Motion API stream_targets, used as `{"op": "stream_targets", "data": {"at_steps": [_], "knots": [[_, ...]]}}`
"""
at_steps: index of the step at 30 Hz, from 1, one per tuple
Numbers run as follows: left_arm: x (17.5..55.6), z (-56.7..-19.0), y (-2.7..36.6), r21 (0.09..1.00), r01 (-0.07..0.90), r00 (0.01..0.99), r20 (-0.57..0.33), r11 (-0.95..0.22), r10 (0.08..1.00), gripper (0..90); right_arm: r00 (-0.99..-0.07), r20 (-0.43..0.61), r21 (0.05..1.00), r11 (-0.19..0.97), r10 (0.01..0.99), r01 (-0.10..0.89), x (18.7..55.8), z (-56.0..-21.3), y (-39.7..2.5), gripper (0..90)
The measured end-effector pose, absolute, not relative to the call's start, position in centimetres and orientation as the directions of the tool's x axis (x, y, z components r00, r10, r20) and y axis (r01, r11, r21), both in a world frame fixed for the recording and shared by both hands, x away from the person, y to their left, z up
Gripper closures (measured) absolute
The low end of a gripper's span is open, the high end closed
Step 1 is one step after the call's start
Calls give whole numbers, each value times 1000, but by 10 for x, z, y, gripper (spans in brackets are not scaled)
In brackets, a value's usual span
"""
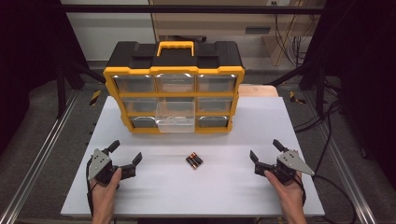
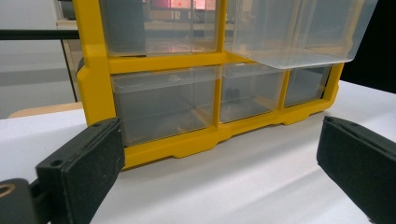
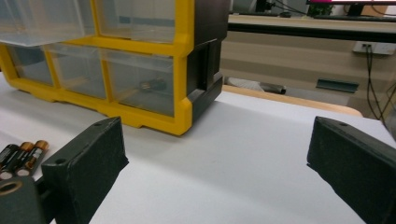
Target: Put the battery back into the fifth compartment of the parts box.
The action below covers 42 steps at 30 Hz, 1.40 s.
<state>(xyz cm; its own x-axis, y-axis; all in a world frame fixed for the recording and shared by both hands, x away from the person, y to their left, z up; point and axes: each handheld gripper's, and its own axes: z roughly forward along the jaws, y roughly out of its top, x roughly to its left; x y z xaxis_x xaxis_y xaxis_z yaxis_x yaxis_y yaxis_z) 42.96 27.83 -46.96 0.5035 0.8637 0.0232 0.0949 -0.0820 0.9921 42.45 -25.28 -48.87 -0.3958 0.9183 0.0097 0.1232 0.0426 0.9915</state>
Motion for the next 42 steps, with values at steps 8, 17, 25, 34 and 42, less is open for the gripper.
{"op": "stream_targets", "data": {"at_steps": [8, 17, 25, 34, 42], "knots": [[428, -470, 278, 992, 93, 501, 30, -88, 865, 10, -426, 12, 962, 106, 905, 251, 423, -482, -233, 95], [431, -472, 274, 989, 95, 508, 49, -112, 860, 10, -541, 22, 891, 229, 841, 392, 438, -468, -181, 130], [432, -472, 267, 987, 94, 531, 62, -132, 845, 10, -609, 23, 825, 329, 793, 459, 454, -454, -141, 208], [432, -473, 264, 986, 93, 540, 66, -137, 839, 9, -638, 47, 774, 375, 768, 509, 464, -450, -108, 346], [433, -473, 264, 986, 92, 540, 66, -137, 839, 10, -650, 81, 751, 382, 756, 538, 472, -453, -93, 489]]}}
